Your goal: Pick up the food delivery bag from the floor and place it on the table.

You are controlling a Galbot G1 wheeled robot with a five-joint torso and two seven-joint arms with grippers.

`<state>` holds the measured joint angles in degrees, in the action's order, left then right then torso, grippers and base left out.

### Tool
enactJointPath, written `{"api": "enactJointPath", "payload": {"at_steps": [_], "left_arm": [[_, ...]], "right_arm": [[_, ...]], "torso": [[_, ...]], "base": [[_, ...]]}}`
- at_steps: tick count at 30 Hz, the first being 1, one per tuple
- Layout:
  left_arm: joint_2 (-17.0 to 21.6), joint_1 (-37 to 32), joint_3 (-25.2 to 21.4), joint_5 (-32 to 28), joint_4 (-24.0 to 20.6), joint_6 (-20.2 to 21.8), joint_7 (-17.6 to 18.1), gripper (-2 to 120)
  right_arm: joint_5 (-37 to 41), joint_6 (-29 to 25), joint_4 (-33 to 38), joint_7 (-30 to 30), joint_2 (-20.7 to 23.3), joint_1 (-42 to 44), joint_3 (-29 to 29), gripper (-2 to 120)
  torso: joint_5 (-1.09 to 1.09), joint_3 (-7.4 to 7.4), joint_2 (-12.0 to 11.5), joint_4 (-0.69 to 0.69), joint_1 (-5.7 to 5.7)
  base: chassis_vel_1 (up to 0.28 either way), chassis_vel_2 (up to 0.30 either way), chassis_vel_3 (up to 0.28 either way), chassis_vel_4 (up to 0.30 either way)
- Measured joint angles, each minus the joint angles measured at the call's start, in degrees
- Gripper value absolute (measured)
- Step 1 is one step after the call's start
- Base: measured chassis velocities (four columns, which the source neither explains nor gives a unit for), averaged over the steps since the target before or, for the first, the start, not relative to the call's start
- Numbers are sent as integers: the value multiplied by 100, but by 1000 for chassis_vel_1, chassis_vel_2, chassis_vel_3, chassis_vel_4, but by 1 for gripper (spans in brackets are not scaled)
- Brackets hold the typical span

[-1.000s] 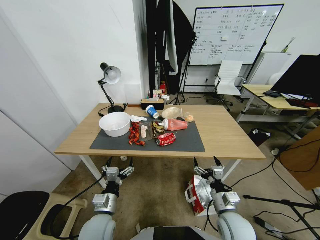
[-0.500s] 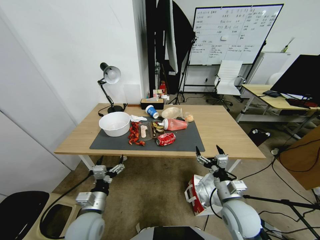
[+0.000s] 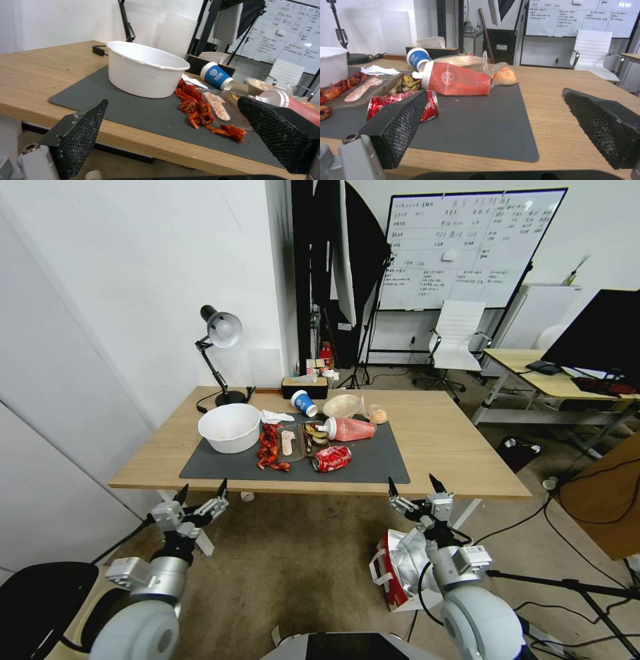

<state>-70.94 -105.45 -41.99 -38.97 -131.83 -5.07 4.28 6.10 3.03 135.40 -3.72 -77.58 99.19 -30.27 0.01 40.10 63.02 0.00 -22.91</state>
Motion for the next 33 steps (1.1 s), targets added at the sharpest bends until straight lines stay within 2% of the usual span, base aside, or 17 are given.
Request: {"api": "enactJointPath", "payload": {"at_steps": [2,5,12,24,33], "left_arm": [[4,31,-16,2,67,-240,-162,100],[13,60,-69,22,128,-349,-267,100],[30,120,-259,131,261,-627,-318,100],[8,80,-248,363,316,-646,-312,100],[-16,104,-200,363,435,-694,-313,100]], "right_arm": [[4,-11,-5,-1,-1,-3,-16,100],[14,-29,-9,-2,-6,-9,-32,100],[4,-172,-132,70,-76,-14,-33,100],[7,-358,-249,90,-137,-31,-11,100],[16,-387,-284,89,-144,-58,-4,100]], "torso": [[-1,0,0,0,0],[0,0,0,0,0],[-1,0,0,0,0],[-1,-27,-49,0,22],[-1,-184,-329,1,145]], "base": [[0,0,0,0],[0,0,0,0],[0,0,0,0],[0,0,0,0],[0,0,0,0]]}}
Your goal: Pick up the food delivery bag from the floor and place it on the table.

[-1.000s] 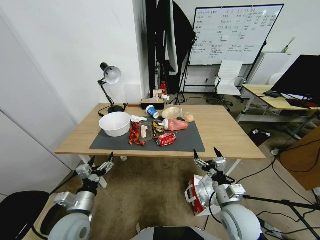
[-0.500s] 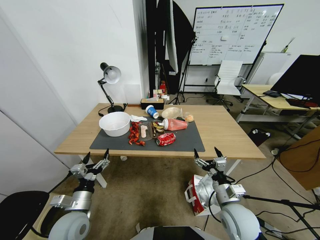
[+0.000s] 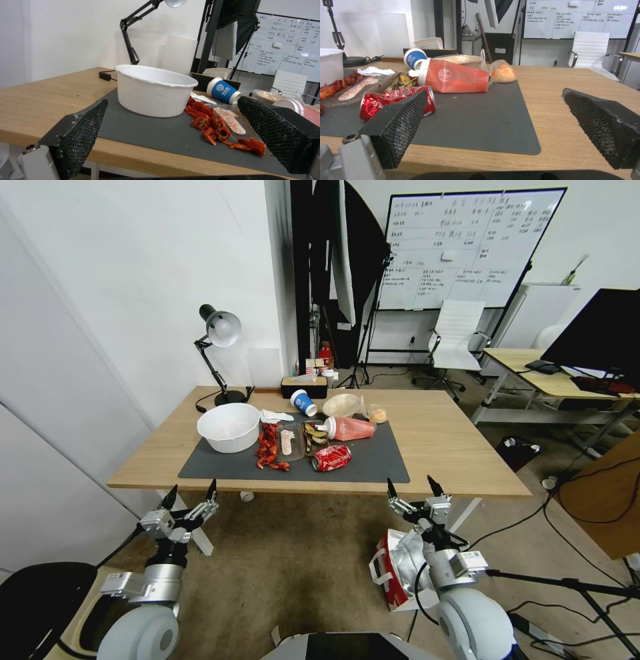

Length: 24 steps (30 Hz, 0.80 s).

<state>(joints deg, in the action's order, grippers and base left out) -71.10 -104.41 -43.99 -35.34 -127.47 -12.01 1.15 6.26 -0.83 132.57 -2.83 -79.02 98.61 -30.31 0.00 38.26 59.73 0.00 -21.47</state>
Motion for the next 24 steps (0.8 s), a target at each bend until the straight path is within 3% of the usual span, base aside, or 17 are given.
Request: {"api": "enactJointPath", "payload": {"at_steps": [16,24], "left_arm": [[-26,-36,108,29,43,-14,-5,100],[-24,-57,164,67,70,-14,-16,100]], "right_arm": [[33,155,101,-267,-91,86,54,100],[7,349,87,-58,-151,120,43,100]], "torso": [[0,-250,-447,0,197],[0,-395,-704,0,308]], "base": [[0,0,0,0],[0,0,0,0]]}}
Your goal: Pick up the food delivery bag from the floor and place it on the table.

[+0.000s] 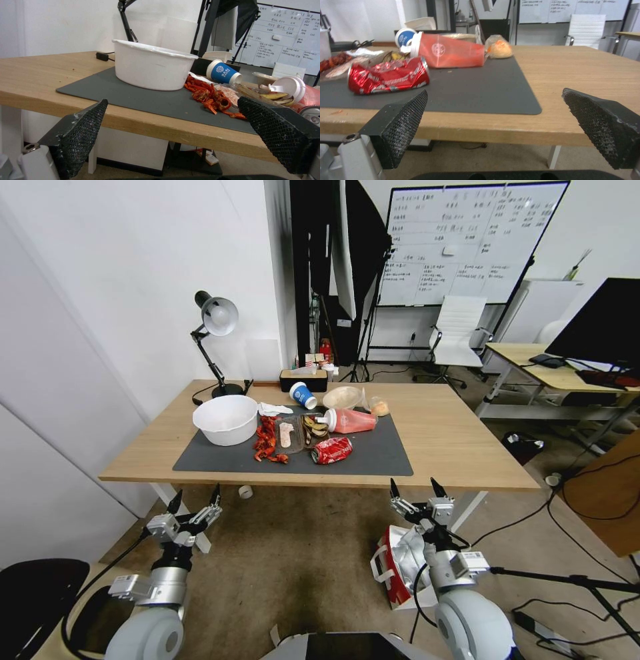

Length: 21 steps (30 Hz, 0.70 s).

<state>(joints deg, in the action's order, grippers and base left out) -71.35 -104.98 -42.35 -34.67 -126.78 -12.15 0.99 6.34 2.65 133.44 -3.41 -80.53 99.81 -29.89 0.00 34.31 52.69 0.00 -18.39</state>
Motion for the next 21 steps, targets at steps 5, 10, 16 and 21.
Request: {"api": "enactJointPath", "payload": {"at_steps": [5,10,16,21], "left_arm": [[2,-4,14,2,14,0,-11,100],[9,-7,22,2,36,-1,-31,100],[20,11,77,10,76,-46,-90,100],[30,4,77,11,55,-49,-98,100]], "right_arm": [[-30,113,-5,86,-23,3,-6,100],[-79,97,-42,98,-78,41,2,100],[-110,-5,-81,100,-169,97,2,100],[-111,-28,-73,112,-190,109,-14,100]], "torso": [[0,-77,-140,0,62],[0,-139,-249,0,110],[0,-291,-507,0,216],[0,-344,-598,0,253]], "base": [[0,0,0,0],[0,0,0,0],[0,0,0,0],[0,0,0,0]]}}
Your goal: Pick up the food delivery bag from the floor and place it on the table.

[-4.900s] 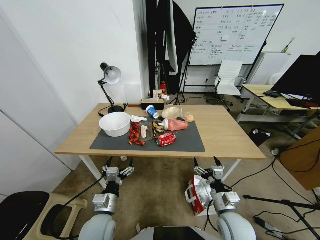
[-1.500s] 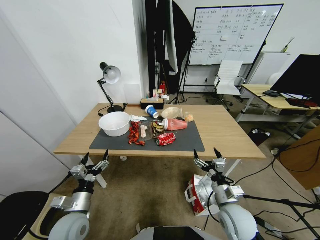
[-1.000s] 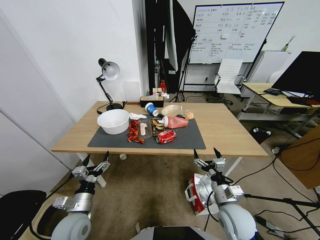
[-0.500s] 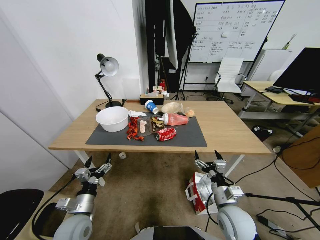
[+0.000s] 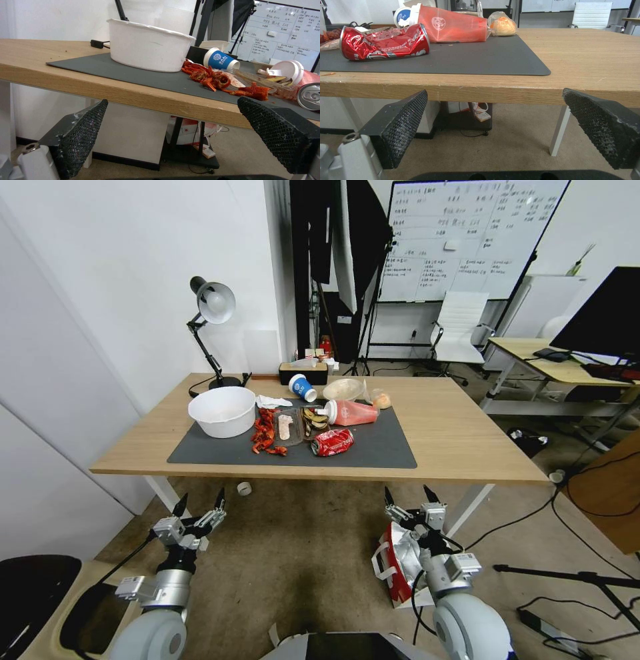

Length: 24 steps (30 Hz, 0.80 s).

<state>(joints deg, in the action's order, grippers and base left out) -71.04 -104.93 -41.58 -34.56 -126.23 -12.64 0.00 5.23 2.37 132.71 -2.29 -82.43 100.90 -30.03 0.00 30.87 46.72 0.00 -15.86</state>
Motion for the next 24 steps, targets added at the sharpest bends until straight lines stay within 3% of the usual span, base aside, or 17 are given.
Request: {"api": "enactJointPath", "payload": {"at_steps": [24], "left_arm": [[-59,-75,94,173,2,-96,-74,100]], "right_arm": [[43,-86,57,36,-77,36,-48,100]], "torso": [[0,-359,-613,0,254]], "base": [[0,0,0,0]]}}
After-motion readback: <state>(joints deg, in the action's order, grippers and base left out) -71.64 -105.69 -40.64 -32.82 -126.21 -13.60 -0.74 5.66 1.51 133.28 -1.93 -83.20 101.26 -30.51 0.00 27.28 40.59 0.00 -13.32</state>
